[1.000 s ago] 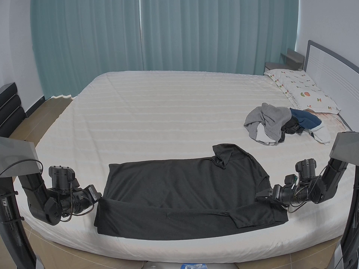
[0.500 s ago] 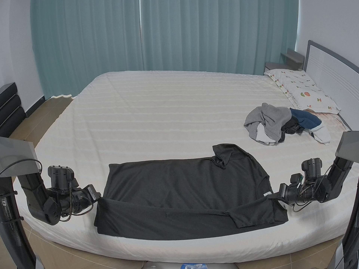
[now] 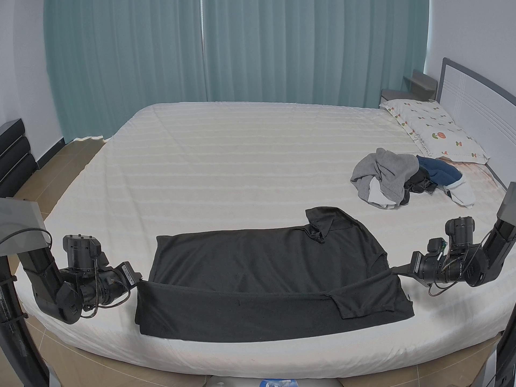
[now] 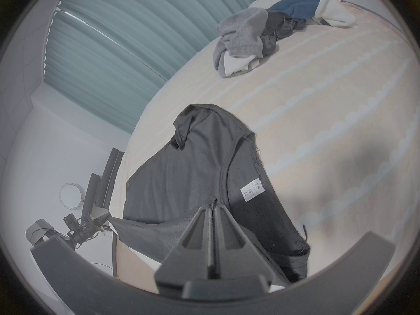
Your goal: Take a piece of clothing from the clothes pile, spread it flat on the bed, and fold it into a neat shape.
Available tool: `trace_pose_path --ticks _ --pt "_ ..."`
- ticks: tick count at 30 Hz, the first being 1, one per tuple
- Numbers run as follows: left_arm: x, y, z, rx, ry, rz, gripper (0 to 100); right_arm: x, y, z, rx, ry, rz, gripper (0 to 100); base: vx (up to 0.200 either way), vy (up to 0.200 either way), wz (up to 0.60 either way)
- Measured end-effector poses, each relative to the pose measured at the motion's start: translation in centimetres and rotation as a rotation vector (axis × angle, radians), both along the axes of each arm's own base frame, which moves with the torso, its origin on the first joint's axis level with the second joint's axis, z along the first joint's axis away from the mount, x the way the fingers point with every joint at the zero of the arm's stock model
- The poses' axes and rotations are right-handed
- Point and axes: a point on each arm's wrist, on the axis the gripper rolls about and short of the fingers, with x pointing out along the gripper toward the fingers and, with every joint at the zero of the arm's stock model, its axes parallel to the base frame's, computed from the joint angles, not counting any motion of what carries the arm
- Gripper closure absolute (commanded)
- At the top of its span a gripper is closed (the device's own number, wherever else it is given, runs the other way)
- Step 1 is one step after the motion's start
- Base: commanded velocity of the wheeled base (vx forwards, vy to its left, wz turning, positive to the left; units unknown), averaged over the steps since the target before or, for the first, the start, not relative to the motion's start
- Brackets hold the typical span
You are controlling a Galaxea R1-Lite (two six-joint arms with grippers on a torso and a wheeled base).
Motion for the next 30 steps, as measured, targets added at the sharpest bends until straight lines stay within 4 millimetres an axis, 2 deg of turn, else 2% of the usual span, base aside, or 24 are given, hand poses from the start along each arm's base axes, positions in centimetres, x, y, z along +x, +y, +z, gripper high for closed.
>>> trace_pose_path --ticks 6,15,30 --pt "-0.1 0.0 0.2 0.002 -0.006 -0.002 100 -0.5 0.0 1.0 -0.001 -0.025 -0.003 100 0.0 0.0 0.0" --pt "0.6 0.0 -0.4 -0.004 0.0 0.003 100 -0.2 -0.1 1.4 -0.002 -0.042 -0.006 100 0.0 0.0 0.0" --pt "2.3 0.0 -2.8 -0.035 0.048 0.034 100 1.6 0.0 -0.8 -0.004 -0.006 -0.005 100 0.0 0.0 0.0"
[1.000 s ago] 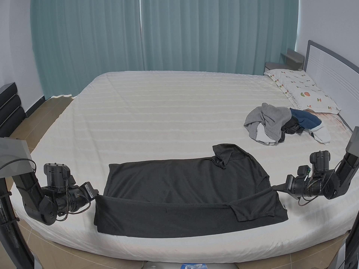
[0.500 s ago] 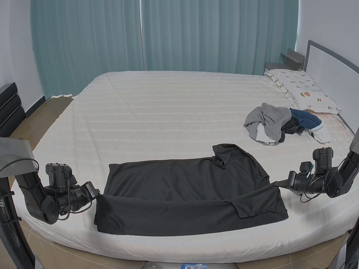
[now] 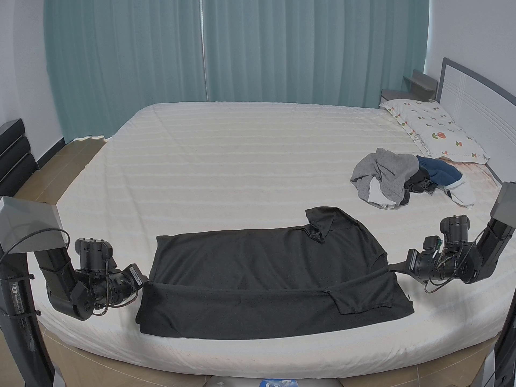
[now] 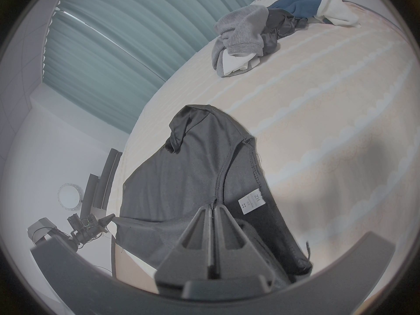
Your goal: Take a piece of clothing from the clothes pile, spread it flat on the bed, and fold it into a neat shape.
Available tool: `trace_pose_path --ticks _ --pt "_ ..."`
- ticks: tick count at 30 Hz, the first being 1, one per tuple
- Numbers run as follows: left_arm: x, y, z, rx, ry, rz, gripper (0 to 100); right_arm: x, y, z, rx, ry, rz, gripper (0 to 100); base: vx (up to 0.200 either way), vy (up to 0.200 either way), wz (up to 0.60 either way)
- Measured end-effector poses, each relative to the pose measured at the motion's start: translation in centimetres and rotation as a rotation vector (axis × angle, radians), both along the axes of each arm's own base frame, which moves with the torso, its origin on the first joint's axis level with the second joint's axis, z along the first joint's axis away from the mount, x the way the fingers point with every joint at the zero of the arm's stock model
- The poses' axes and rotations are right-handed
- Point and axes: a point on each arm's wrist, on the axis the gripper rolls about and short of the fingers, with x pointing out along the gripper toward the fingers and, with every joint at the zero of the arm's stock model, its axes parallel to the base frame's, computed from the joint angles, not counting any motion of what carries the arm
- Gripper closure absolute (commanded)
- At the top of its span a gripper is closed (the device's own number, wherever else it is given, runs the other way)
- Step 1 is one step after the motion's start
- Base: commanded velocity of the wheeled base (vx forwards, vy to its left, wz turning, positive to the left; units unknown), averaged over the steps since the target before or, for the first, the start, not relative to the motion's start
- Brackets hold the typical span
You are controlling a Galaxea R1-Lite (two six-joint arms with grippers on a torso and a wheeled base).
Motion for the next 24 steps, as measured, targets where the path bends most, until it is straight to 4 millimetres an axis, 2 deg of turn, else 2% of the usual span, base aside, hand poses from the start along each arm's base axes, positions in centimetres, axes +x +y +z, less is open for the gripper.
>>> trace_pose_path --ticks 2,3,5,6,15,22,24 --pt "0.2 0.0 -0.2 -0.01 0.004 0.009 100 0.2 0.0 -0.2 0.0 0.002 0.002 100 0.0 0.0 0.0" --pt "0.3 0.0 -0.2 -0.013 0.006 0.01 0 0.3 0.1 -0.4 -0.001 0.004 0.004 100 0.0 0.0 0.0" --pt "0.4 -0.1 -0.4 -0.016 0.009 0.012 0 0.4 0.1 -0.7 -0.001 0.012 0.006 100 0.0 0.0 0.0" --pt "0.5 -0.1 -0.5 -0.017 0.011 0.012 0 0.5 0.2 -0.9 -0.001 0.016 0.008 0 0.0 0.0 0.0" --pt "0.8 0.0 -1.0 -0.021 0.02 0.019 0 0.7 0.5 -1.5 0.033 0.049 -0.007 0 0.0 0.0 0.0" --pt "1.3 0.5 -0.5 -0.091 0.007 0.097 0 1.8 0.3 -1.0 0.171 0.031 -0.116 0 0.0 0.0 0.0" --pt "1.4 0.6 -0.2 -0.106 -0.003 0.113 0 2.0 0.3 -0.8 0.216 0.025 -0.147 0 0.2 0.0 0.0"
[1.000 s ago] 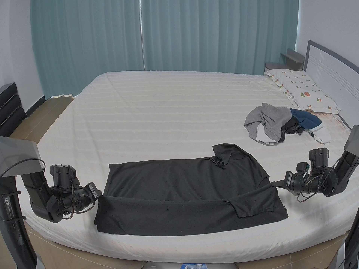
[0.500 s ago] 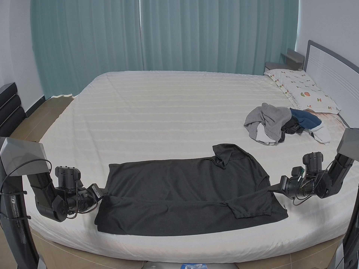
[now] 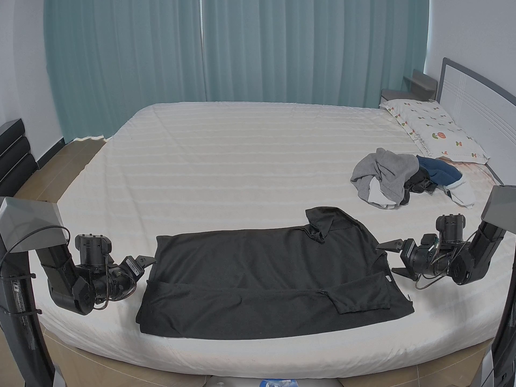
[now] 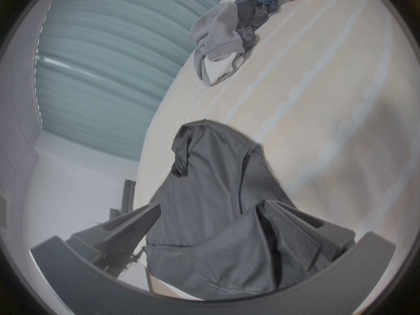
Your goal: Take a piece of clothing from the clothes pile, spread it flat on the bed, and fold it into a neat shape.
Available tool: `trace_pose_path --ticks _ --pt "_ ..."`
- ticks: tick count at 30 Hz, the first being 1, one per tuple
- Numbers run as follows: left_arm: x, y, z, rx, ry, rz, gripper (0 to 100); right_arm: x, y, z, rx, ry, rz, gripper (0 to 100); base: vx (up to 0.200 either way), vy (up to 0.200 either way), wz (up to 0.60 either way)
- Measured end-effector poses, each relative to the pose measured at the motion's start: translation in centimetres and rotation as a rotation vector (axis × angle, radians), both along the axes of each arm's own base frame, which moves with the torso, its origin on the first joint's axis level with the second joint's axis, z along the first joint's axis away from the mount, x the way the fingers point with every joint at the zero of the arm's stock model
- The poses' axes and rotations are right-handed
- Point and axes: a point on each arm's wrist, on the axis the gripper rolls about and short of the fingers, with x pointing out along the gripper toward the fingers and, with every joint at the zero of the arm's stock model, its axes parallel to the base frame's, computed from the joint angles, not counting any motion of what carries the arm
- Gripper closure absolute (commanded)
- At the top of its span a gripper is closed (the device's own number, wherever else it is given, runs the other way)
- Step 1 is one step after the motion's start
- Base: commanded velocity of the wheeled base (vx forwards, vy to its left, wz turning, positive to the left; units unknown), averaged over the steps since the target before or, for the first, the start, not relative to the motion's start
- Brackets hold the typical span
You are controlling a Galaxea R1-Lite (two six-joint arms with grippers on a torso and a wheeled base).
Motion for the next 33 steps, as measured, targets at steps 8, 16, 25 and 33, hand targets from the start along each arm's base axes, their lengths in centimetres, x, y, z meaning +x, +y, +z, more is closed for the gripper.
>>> trace_pose_path --ticks 8,16,25,33 --pt "0.1 0.4 0.8 -0.021 -0.024 0.028 0 0.3 0.0 0.0 0.092 -0.008 -0.026 0 0.1 0.0 0.0" --pt "1.0 0.4 1.6 -0.022 -0.067 0.033 0 0.2 0.1 -0.3 0.1 0.008 -0.02 0 0.0 0.0 0.0" --pt "3.6 0.5 2.7 -0.007 -0.145 0.047 0 0.0 0.3 -0.6 0.095 0.018 -0.012 0 0.0 0.0 0.0" --pt "7.5 0.5 2.7 -0.001 -0.165 0.002 0 -0.1 0.4 -0.8 0.094 0.023 -0.01 0 0.0 0.0 0.0"
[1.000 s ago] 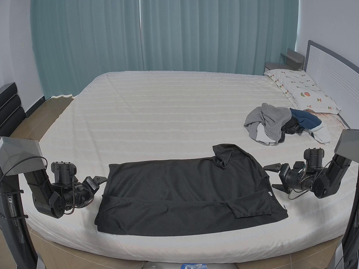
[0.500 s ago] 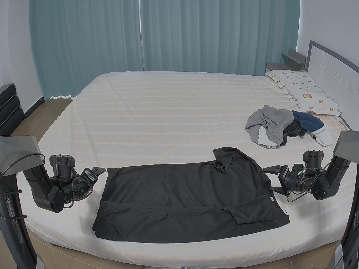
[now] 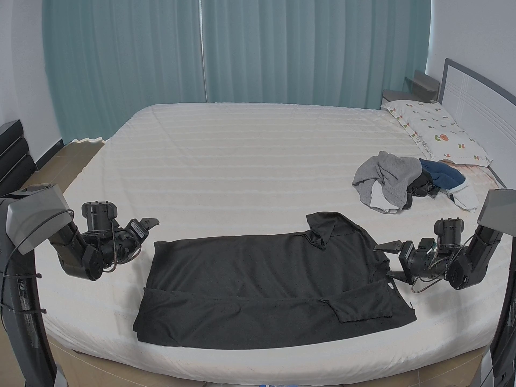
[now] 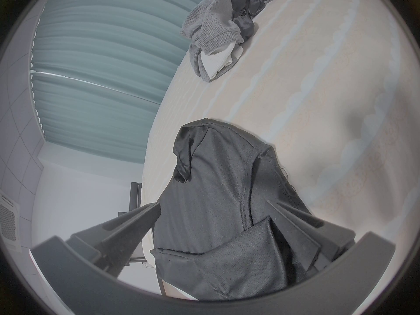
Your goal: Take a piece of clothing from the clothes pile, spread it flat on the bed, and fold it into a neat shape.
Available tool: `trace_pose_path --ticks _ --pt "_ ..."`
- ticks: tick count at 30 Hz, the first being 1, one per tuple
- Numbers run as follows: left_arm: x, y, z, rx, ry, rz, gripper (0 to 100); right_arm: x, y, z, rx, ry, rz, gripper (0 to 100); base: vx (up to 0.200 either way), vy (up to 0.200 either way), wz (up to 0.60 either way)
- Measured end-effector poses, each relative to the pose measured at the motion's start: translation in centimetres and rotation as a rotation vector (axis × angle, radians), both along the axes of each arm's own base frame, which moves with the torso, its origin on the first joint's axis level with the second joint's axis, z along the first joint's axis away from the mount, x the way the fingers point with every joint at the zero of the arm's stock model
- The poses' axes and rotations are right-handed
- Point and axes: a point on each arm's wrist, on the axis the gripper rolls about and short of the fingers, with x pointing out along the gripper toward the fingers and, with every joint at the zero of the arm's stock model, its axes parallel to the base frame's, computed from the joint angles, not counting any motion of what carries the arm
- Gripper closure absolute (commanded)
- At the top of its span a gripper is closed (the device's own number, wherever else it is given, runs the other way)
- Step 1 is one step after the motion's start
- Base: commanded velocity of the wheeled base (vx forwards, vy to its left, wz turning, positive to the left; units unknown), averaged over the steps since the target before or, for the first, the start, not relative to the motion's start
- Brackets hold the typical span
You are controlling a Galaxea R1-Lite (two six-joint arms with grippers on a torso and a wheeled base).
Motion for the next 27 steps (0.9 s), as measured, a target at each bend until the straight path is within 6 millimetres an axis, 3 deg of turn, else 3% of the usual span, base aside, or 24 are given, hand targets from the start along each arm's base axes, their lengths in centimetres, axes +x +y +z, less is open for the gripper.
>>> trace_pose_path --ticks 9,15,27 --pt "3.2 0.1 -2.6 0.129 -0.032 -0.153 0 -0.1 0.0 -0.1 -0.001 0.002 0.001 0 0.0 0.0 0.0" --pt "3.6 0.1 -4.1 0.127 -0.024 -0.164 0 -0.1 0.0 -0.1 0.0 0.003 0.002 0 0.0 0.0 0.0" --pt "4.0 -0.5 -4.8 0.122 -0.057 -0.194 0 0.0 0.0 -0.1 0.0 0.003 0.002 0 0.0 0.0 0.0"
